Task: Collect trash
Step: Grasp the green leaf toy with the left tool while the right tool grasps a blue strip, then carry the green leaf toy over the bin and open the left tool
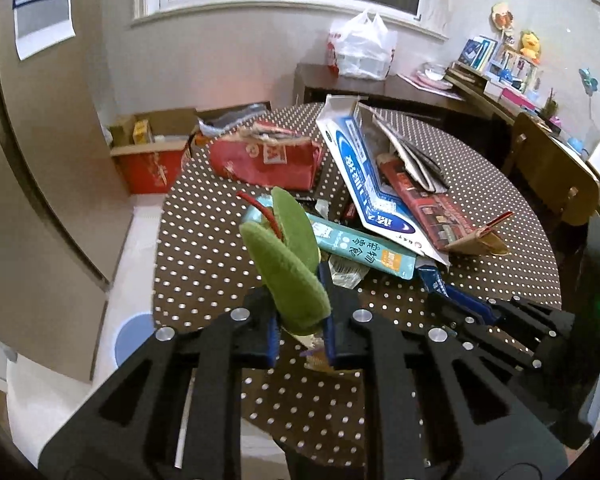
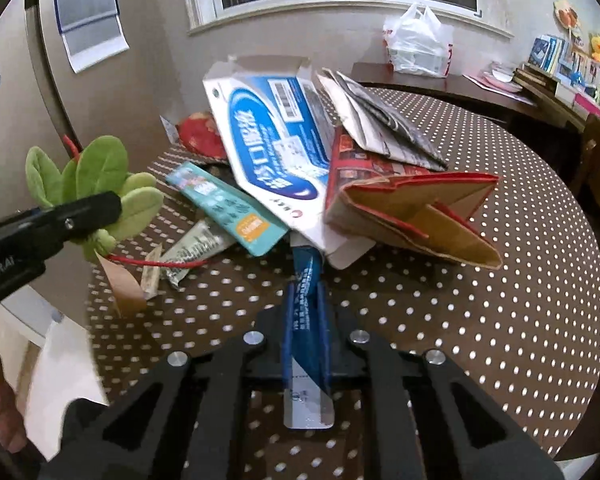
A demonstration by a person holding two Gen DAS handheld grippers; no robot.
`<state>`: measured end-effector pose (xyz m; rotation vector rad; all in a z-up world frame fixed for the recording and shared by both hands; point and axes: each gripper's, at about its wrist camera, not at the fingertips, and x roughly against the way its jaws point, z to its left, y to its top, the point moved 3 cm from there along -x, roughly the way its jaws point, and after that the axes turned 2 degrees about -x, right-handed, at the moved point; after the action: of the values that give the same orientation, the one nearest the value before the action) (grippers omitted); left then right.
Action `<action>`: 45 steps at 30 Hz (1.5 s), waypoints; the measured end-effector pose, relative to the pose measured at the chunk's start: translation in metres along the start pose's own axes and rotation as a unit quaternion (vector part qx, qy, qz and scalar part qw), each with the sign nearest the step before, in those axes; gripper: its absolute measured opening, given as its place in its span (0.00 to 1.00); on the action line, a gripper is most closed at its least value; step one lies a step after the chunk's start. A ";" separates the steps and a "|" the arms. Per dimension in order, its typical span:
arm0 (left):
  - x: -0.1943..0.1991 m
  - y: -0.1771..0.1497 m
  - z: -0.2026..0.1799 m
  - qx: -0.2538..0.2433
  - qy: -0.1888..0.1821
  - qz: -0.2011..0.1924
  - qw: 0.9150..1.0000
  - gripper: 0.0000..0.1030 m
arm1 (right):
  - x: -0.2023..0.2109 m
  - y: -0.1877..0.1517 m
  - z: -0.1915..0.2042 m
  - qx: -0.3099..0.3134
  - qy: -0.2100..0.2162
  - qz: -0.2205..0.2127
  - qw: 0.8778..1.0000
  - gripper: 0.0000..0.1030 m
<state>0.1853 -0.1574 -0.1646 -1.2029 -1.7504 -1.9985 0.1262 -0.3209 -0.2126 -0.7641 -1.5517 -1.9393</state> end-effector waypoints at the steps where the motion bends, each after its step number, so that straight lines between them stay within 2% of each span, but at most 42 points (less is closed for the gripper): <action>1: 0.005 -0.001 0.001 -0.001 0.001 -0.005 1.000 0.16 | 0.006 0.000 0.003 0.000 0.007 -0.004 1.000 0.10; 9: 0.038 -0.005 0.025 0.012 0.008 -0.033 0.999 0.16 | 0.036 0.009 0.032 -0.003 0.067 -0.019 0.998 0.10; 19: 0.056 -0.011 0.072 0.046 0.008 -0.051 0.998 0.16 | 0.043 0.026 0.087 0.032 0.071 -0.055 0.995 0.10; 22: 0.055 -0.014 0.084 0.059 0.005 -0.051 0.997 0.16 | 0.039 0.029 0.104 0.037 0.088 -0.051 0.994 0.10; 25: 0.056 -0.017 0.100 0.070 0.007 -0.052 0.996 0.16 | 0.032 0.034 0.125 0.051 0.101 -0.045 0.993 0.10; 29: 0.059 -0.023 0.131 0.092 0.016 -0.055 0.994 0.16 | 0.016 0.036 0.162 0.068 0.139 -0.028 0.988 0.10; 35: 0.055 -0.039 0.192 0.155 0.028 -0.050 0.986 0.15 | -0.029 0.038 0.213 0.085 0.172 0.007 0.981 0.10; 38: 0.043 -0.043 0.208 0.176 0.010 -0.037 0.984 0.15 | -0.051 0.034 0.217 0.083 0.163 0.026 0.983 0.10; 41: 0.034 -0.044 0.206 0.171 0.004 -0.032 0.985 0.15 | -0.068 0.029 0.205 0.076 0.143 0.043 0.986 0.10; 45: 0.025 -0.048 0.208 0.171 0.004 -0.026 0.985 0.15 | -0.074 0.023 0.187 0.078 0.133 0.039 0.987 0.10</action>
<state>0.2267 0.0518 -0.1912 -1.0438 -2.0337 -1.6321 0.2126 -0.1377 -0.2172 -0.4711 -1.4647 -1.7580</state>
